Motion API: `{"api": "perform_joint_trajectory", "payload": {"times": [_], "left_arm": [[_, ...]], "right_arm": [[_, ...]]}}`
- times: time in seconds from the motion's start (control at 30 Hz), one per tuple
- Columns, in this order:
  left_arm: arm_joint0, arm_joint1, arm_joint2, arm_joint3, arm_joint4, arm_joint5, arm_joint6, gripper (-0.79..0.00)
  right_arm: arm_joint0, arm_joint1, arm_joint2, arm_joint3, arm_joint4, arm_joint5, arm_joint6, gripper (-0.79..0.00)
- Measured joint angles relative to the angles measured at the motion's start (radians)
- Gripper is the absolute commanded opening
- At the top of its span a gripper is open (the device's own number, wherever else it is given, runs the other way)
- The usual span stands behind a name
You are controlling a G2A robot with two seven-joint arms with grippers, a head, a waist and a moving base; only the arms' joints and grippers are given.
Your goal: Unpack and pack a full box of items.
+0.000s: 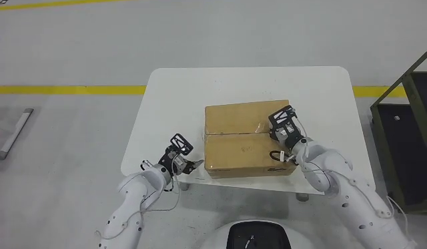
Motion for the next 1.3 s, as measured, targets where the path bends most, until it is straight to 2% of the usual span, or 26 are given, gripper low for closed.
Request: {"api": "perform_joint_trajectory", "payload": {"times": [0.13, 0.33, 0.5, 0.7, 1.0, 1.17, 1.3], "left_arm": [[-0.051, -0.012, 0.054, 0.076, 0.019, 0.035, 0.027, 0.0], [-0.115, -0.03, 0.094, 0.162, -0.018, 0.103, 0.075, 0.0], [-0.141, -0.04, 0.101, 0.185, -0.057, 0.155, 0.113, 0.0], [-0.161, -0.051, 0.082, 0.208, -0.181, 0.199, 0.116, 0.0], [-0.153, -0.052, 0.058, 0.193, -0.23, 0.191, 0.129, 0.0], [-0.136, -0.056, 0.022, 0.191, -0.387, 0.163, 0.138, 0.0], [-0.152, -0.059, 0.017, 0.194, -0.488, 0.115, 0.125, 0.0]], "right_arm": [[0.007, -0.002, -0.002, -0.004, 0.001, 0.003, 0.003, -0.785], [0.012, -0.005, -0.006, -0.005, -0.002, 0.003, 0.002, -0.785], [0.012, -0.007, -0.006, -0.005, -0.003, 0.003, 0.004, -0.785], [0.01, -0.009, -0.007, -0.005, -0.008, 0.004, 0.008, -0.785], [0.012, -0.011, -0.003, -0.003, -0.009, 0.007, 0.014, -0.785], [0.013, -0.013, -0.002, -0.002, -0.011, 0.008, 0.014, -0.785], [0.012, -0.015, -0.006, -0.002, -0.01, 0.007, 0.012, -0.785]]}}
